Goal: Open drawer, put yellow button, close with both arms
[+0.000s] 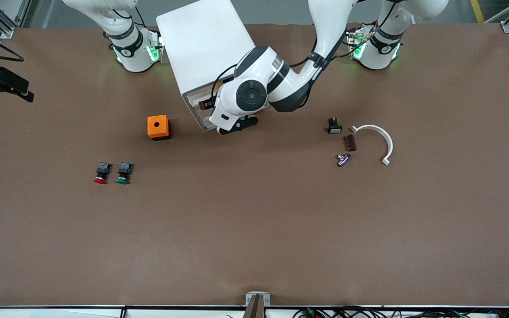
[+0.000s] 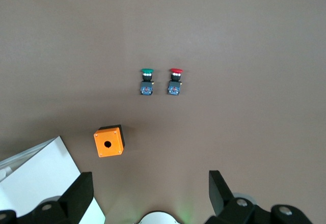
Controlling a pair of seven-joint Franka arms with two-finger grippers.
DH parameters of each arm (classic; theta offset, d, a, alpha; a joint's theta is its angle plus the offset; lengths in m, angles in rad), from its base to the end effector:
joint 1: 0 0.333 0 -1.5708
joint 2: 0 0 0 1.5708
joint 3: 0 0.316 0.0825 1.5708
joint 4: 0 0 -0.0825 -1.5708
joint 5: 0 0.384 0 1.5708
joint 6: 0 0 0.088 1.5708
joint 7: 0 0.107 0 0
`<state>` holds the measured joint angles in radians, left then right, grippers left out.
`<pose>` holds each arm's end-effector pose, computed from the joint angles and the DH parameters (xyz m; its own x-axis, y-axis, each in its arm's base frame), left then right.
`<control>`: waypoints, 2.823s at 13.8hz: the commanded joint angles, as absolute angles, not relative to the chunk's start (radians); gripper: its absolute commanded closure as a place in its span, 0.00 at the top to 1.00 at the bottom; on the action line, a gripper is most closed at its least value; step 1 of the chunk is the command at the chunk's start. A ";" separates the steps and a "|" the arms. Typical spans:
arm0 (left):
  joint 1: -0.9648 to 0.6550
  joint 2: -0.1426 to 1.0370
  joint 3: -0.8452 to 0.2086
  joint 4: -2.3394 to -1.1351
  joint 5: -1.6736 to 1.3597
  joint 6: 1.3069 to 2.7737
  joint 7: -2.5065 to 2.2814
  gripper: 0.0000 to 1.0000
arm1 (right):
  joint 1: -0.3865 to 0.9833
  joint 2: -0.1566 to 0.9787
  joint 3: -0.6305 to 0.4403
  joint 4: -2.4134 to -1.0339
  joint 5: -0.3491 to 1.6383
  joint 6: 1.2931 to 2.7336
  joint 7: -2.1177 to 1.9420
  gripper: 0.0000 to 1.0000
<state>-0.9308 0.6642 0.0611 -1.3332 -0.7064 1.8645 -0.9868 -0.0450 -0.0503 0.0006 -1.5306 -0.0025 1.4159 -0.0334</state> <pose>0.4209 -0.5914 0.3450 0.7824 0.2456 -0.5723 0.3964 -0.9051 0.1535 0.5219 -0.0235 0.6572 0.9979 -0.0113 -0.0644 -0.0113 -0.9999 0.0004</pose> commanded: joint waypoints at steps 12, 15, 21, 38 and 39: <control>-0.960 0.661 0.058 -1.365 -0.769 1.873 -0.996 1.00 | -0.063 -0.072 -0.012 -1.525 0.029 1.453 -0.040 1.00; -0.947 0.654 0.063 -1.365 -0.767 1.873 -0.997 1.00 | -0.063 -0.072 -0.011 -1.523 0.025 1.463 -0.040 1.00; -0.867 0.611 0.077 -1.356 -0.744 1.873 -0.997 1.00 | -0.072 -0.072 -0.011 -1.525 0.025 1.483 -0.026 1.00; -0.520 0.503 0.072 -1.362 -0.327 1.795 -0.997 1.00 | -0.087 -0.078 -0.011 -1.531 0.028 1.491 -0.040 1.00; -0.509 0.503 0.069 -1.359 -0.319 1.795 -1.000 1.00 | -0.086 -0.078 -0.009 -1.531 0.028 1.496 -0.040 1.00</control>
